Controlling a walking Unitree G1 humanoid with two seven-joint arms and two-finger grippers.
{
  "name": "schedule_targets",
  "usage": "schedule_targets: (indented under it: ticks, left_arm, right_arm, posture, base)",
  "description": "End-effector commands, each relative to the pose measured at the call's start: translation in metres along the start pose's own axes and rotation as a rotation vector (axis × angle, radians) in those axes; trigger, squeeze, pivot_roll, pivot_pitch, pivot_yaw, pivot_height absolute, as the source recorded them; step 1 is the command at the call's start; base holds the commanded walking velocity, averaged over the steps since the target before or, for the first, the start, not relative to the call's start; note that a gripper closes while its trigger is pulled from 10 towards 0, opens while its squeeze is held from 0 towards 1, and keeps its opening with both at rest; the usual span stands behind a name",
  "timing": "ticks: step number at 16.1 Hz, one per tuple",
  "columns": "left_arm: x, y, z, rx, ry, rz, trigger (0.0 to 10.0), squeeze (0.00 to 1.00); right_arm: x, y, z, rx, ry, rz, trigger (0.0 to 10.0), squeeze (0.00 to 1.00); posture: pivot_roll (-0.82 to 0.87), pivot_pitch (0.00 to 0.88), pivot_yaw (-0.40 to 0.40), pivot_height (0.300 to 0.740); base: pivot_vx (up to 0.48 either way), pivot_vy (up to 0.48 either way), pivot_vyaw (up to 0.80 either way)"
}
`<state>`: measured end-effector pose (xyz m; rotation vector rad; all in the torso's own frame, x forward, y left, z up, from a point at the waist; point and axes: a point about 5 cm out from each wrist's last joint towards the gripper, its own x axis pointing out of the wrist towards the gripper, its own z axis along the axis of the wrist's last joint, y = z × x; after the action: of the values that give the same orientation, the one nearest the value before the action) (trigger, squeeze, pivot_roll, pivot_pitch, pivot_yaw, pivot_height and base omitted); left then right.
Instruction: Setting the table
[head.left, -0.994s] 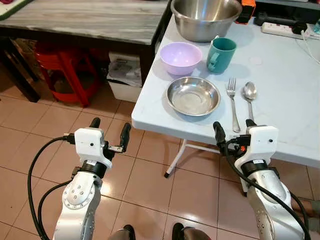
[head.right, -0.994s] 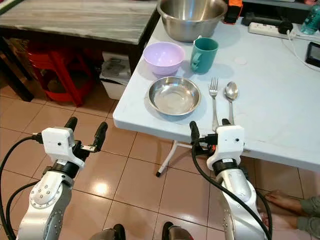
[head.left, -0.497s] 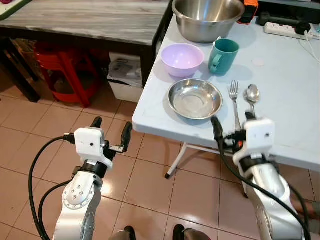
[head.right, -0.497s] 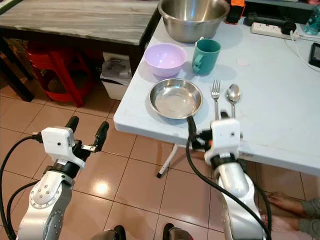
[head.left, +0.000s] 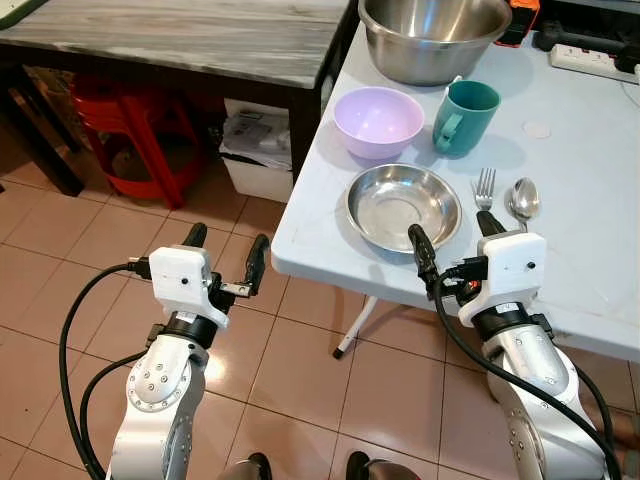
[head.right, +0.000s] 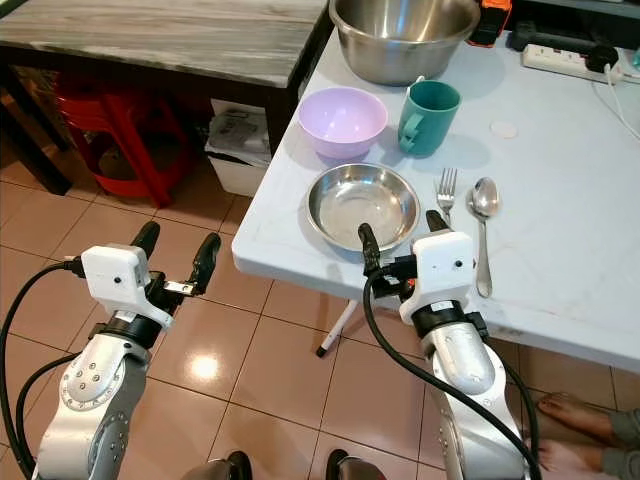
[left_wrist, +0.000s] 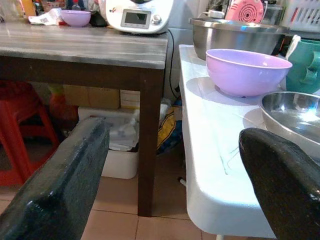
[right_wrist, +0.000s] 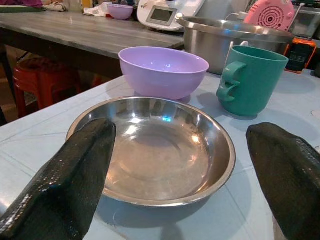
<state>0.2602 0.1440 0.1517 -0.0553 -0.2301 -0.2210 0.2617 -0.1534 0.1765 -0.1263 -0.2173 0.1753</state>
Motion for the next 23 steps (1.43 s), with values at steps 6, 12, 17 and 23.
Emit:
schedule_targets:
  ticks: [6,12,17,23]
  left_arm:
    - [-0.0027,-0.0016,-0.0037,-0.006,0.017,-0.012,10.0,0.00]
    - [-0.0030,-0.0023,-0.0052,-0.010,0.024,-0.026,10.0,0.00]
    - [-0.0030,-0.0038,-0.0069,-0.011,0.031,-0.040,10.0,0.00]
    - [-0.0049,-0.0036,-0.0091,-0.005,0.048,-0.050,10.0,0.00]
  right_arm:
    - [-0.0013,-0.0094,-0.0047,-0.004,0.021,-0.049,10.0,0.00]
    - [-0.0020,-0.0114,-0.0076,0.014,0.044,-0.060,10.0,0.00]
    - [-0.0033,-0.0139,-0.0086,0.025,0.051,-0.080,10.0,0.00]
    - [-0.0033,-0.0138,-0.0098,0.033,0.060,-0.088,10.0,0.00]
  posture:
    - [-0.14,0.210,-0.006,0.740]
    - [-0.14,0.210,-0.006,0.740]
    - [-0.15,0.214,-0.003,0.740]
    - [-0.14,0.216,-0.002,0.740]
  base:
    - [0.298,0.000,0.00]
    - [0.312,0.000,0.00]
    - [0.322,0.000,0.00]
    - [0.286,0.000,0.00]
